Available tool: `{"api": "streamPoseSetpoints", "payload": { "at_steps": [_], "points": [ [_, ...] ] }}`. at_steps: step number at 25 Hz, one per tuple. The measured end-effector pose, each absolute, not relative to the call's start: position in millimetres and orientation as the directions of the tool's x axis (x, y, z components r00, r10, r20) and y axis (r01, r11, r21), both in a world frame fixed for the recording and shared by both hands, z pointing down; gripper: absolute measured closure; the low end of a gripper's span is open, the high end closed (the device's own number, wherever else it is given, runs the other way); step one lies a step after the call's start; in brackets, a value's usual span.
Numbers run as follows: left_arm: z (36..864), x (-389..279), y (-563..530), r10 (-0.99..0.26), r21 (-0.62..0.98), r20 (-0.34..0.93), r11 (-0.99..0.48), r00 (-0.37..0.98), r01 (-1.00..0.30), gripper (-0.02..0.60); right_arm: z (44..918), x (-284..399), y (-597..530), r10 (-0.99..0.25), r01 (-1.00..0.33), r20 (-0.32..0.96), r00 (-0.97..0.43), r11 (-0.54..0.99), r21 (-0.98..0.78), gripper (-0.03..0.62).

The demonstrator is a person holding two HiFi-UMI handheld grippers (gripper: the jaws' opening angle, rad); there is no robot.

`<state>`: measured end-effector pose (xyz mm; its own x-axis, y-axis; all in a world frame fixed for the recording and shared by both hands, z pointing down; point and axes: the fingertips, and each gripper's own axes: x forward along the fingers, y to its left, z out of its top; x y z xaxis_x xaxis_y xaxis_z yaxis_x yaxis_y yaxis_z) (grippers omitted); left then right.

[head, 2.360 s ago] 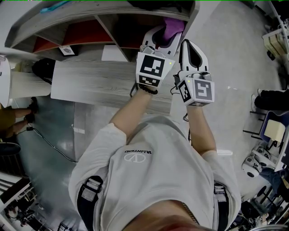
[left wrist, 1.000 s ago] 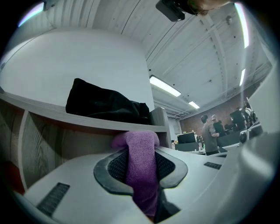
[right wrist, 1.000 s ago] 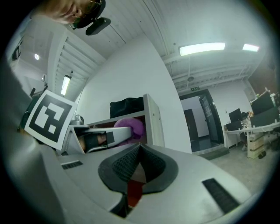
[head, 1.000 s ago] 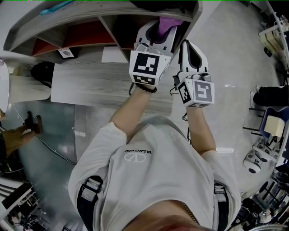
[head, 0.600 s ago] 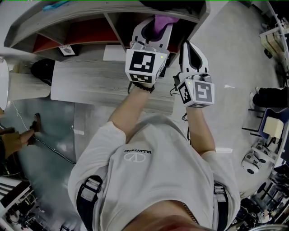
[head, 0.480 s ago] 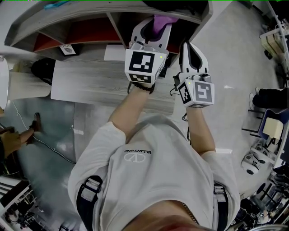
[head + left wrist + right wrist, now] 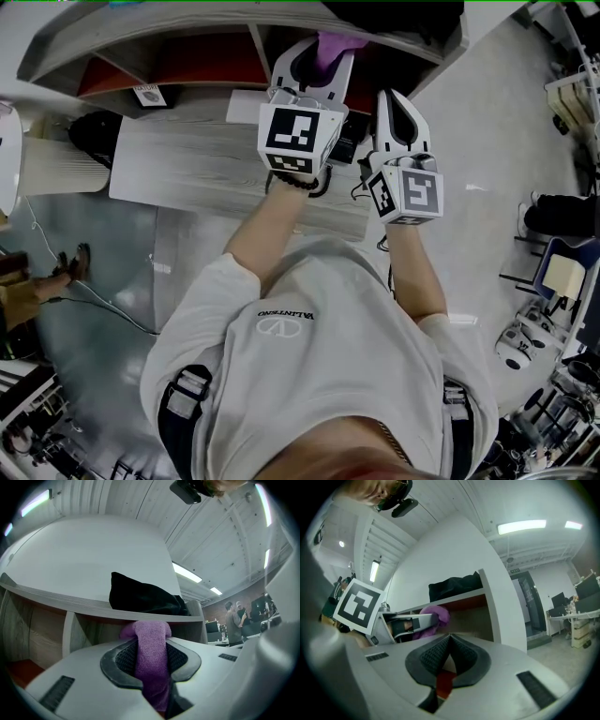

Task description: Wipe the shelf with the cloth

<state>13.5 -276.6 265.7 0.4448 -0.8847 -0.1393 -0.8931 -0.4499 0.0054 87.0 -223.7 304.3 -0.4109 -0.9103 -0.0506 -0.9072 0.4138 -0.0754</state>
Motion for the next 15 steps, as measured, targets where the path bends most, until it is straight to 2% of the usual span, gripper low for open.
{"api": "streamPoseSetpoints", "payload": {
  "at_steps": [15],
  "points": [
    [266,-30,-282,-0.912,0.032,-0.151,-0.389,0.38,-0.921,0.479,315,59,-226,-0.899,-0.896,-0.026,-0.437,0.438,-0.078,0.594]
  ]
}}
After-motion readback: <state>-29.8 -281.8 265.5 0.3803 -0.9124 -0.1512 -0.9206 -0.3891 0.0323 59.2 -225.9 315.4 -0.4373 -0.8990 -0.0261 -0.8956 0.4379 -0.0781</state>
